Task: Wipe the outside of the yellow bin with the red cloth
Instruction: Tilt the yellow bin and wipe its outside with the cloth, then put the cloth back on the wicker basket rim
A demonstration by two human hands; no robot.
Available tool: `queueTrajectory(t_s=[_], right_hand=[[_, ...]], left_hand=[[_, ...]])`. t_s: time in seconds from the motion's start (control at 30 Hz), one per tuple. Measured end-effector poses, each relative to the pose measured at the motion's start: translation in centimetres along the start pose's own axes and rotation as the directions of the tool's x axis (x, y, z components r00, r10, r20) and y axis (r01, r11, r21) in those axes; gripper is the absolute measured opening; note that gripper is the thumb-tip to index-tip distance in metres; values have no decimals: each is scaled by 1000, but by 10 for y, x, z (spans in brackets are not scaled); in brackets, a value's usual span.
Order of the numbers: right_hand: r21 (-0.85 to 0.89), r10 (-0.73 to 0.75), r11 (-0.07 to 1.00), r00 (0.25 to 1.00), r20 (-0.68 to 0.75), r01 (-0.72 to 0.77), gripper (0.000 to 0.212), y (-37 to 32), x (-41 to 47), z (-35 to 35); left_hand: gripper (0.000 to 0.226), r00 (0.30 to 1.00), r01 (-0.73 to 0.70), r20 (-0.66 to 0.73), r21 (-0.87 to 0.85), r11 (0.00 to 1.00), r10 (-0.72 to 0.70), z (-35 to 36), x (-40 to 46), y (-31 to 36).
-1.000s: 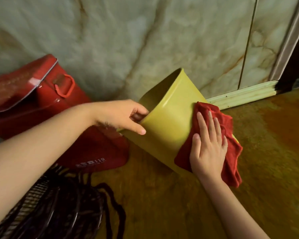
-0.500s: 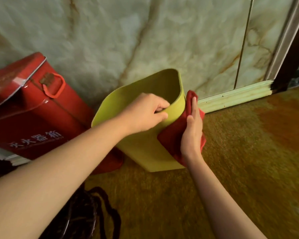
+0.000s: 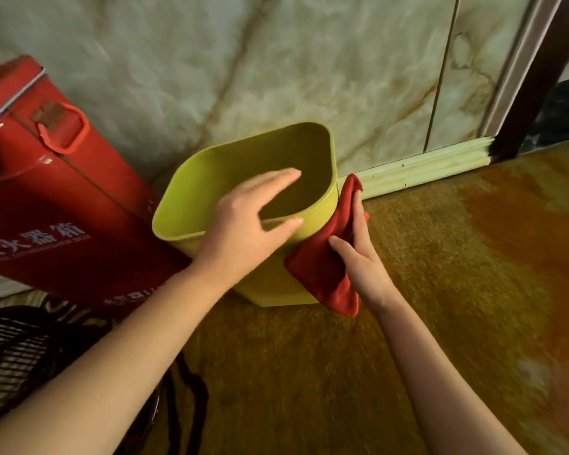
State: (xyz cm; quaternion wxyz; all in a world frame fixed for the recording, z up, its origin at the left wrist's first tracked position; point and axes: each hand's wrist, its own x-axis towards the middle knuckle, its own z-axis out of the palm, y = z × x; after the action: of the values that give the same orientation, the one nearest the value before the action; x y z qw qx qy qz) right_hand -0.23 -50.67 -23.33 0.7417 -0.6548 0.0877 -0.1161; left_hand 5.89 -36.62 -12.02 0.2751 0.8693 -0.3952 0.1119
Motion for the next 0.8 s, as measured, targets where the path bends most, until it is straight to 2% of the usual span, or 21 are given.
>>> queueTrajectory(t_s=[0.03,0.07,0.1,0.13,0.17,0.23,0.27,0.33,0.5,0.53,0.6,0.67,0.73,0.8], right_hand=[[-18,-12,1000,1000,16,12,75,1,-2,0],[-32,-27,999,1000,13,27,75,2,-4,-1],[-41,-40,998,999,-1,40,76,2,-6,-1],[-45,-49,998,999,-19,49,76,3,-7,-2],[-52,-57,997,998,-36,55,76,4,-8,-3],[-93,-72,994,995,-75,65,76,6,-11,-5],[-125,-84,990,991,-104,71,76,7,-14,-6],[-197,-110,978,976,-188,73,78,10,-20,-4],[-332,-152,943,920,-363,25,76,18,-33,5],[-325,-140,946,912,-386,7,74,18,-35,6],[-317,-107,948,904,-413,-33,72,17,-38,9],[-307,-86,950,907,-412,-49,69,17,-43,8],[-259,-51,964,914,-402,-61,67,16,-49,6],[-201,-11,977,922,-387,-73,66,16,-56,7]], left_hand=[[36,980,-29,-198,7,1000,30,1,-21,4],[28,952,-2,-306,-11,1000,-1,7,-43,8],[24,946,69,-312,-57,996,-83,16,-64,12],[26,950,179,-229,-160,971,-213,26,-80,14],[32,923,332,-105,-266,905,-370,37,-90,15],[48,795,578,99,-422,699,-598,58,-99,12],[54,745,632,145,-467,618,-652,67,-98,9],[61,689,669,184,-533,518,-701,83,-92,8],[47,596,649,184,-684,334,-782,113,-82,13],[44,578,645,167,-693,322,-799,115,-81,13],[33,585,667,131,-639,383,-800,116,-82,10],[22,644,669,110,-561,488,-757,110,-86,9],[22,716,654,112,-455,605,-689,100,-88,5],[21,754,647,192,-385,658,-629,86,-90,0]])
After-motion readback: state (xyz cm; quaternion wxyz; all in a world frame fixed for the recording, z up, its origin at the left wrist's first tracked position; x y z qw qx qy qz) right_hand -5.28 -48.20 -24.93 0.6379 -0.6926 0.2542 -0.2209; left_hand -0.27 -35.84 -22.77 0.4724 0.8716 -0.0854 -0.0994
